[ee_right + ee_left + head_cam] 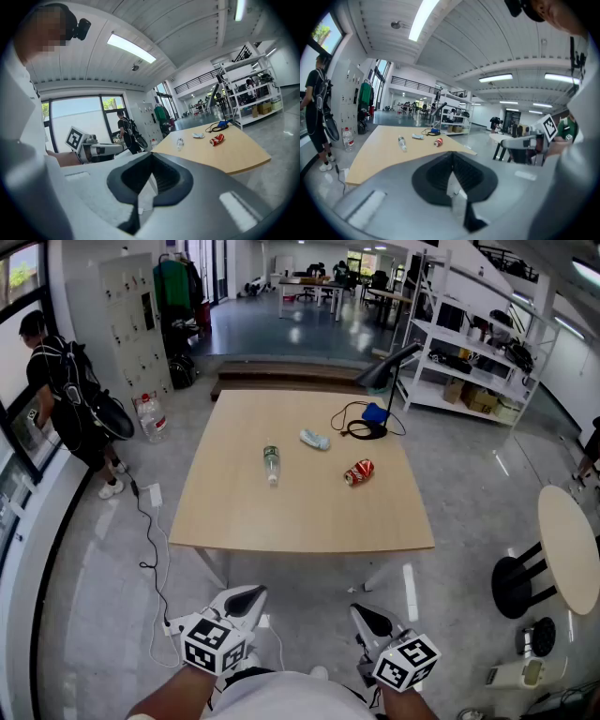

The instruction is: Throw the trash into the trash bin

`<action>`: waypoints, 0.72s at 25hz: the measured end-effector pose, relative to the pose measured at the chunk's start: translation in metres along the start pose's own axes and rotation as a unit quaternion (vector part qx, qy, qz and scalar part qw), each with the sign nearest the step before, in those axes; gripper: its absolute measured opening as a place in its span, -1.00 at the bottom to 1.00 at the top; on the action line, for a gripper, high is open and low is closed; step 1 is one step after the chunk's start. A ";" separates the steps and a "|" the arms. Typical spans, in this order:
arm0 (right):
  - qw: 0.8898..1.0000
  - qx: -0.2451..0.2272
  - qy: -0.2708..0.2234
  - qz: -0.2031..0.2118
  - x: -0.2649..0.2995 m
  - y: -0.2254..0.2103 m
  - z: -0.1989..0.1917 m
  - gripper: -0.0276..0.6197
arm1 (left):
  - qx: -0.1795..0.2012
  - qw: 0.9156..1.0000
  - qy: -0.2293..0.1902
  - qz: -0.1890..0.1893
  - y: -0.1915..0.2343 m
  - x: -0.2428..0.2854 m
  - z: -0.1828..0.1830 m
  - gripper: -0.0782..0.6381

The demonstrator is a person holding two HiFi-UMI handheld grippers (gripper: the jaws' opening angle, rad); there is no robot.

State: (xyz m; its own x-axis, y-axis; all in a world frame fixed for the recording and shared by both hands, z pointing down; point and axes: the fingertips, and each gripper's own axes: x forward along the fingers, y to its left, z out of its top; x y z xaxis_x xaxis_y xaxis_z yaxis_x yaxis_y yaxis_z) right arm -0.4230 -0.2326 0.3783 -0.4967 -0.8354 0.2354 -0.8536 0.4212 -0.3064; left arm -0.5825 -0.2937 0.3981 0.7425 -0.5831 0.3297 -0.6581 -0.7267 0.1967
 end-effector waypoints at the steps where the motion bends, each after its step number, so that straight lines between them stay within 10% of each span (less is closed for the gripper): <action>1: 1.000 0.003 -0.006 0.004 -0.001 0.002 0.000 -0.92 | -0.001 1.000 0.001 -0.001 -0.001 -0.001 -0.002 -0.76; 18: 0.999 0.003 -0.010 0.039 -0.006 0.012 -0.002 -0.91 | 0.000 1.000 -0.008 -0.007 -0.019 0.002 0.001 -0.76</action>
State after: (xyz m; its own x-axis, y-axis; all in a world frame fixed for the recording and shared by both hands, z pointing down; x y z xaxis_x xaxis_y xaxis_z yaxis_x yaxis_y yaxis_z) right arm -0.4302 -0.2222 0.3747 -0.5587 -0.8069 0.1916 -0.8110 0.4833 -0.3296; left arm -0.5684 -0.2810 0.3942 0.7530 -0.5789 0.3129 -0.6482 -0.7343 0.2013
